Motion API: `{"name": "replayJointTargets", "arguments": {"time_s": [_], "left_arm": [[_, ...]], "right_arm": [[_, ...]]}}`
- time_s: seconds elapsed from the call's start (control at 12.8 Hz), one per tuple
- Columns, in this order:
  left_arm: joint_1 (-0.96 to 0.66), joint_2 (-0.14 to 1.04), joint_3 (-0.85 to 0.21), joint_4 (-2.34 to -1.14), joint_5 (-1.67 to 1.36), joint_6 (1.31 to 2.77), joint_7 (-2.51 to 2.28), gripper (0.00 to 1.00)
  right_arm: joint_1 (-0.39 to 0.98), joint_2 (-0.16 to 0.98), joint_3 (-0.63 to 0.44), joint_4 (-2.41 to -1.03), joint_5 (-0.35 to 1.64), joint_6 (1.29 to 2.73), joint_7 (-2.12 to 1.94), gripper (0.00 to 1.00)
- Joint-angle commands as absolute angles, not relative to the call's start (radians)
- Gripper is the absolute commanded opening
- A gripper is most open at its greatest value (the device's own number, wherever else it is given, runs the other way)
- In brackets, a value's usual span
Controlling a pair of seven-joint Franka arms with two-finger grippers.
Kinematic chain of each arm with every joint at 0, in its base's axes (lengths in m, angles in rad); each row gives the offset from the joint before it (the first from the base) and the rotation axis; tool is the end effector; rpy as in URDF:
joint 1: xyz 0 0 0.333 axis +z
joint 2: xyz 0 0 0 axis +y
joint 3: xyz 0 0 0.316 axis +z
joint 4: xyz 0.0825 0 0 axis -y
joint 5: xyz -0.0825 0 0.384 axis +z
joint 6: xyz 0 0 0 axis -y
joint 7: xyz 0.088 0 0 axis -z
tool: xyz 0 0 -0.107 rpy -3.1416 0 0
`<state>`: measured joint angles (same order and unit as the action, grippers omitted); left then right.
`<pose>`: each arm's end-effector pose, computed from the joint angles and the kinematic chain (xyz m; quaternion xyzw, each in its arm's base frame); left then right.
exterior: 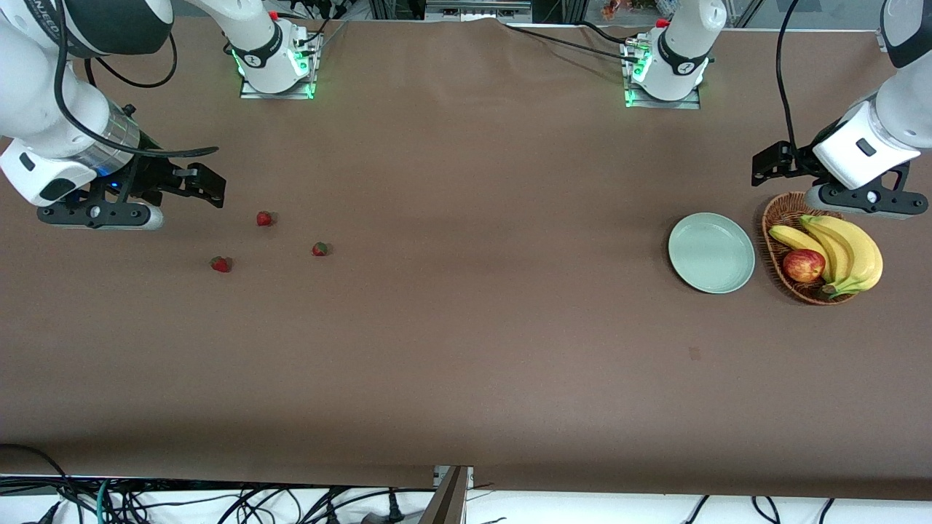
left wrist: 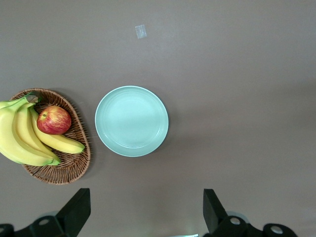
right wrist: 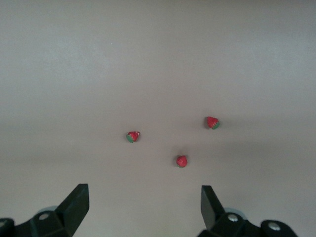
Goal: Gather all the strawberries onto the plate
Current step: 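Lower the right gripper onto a strawberry and close it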
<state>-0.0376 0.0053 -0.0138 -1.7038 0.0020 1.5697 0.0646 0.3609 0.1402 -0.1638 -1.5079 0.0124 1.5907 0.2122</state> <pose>0.5474 -0.0279 0.5591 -0.9959 0.0579 0.0696 0.0005 0.5833 0.1244 0.5761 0.9996 -0.0074 -0.0261 0.0108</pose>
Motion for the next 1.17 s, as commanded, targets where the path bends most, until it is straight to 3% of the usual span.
{"name": "replayJointTargets", "arguments": {"time_s": [0.0, 0.23, 0.7, 1.1], "left_arm": [[-0.048, 0.014, -0.006, -1.683, -0.011, 1.559, 0.058, 1.0], [-0.048, 0.015, -0.005, -1.683, -0.011, 1.562, 0.058, 1.0], [-0.048, 0.017, -0.002, -1.683, -0.024, 1.565, 0.058, 1.0], [-0.048, 0.021, 0.0, -1.681, -0.025, 1.565, 0.057, 1.0]], "right_arm": [[0.36, 0.138, -0.166, -1.512, 0.023, 1.591, 0.204, 1.0], [0.357, 0.156, -0.167, -1.503, 0.023, 1.594, 0.192, 1.0], [0.417, 0.316, -0.163, -1.547, 0.034, 1.64, 0.172, 1.0], [0.443, 0.33, -0.121, -1.958, 0.086, 2.156, 0.183, 1.0]]}}
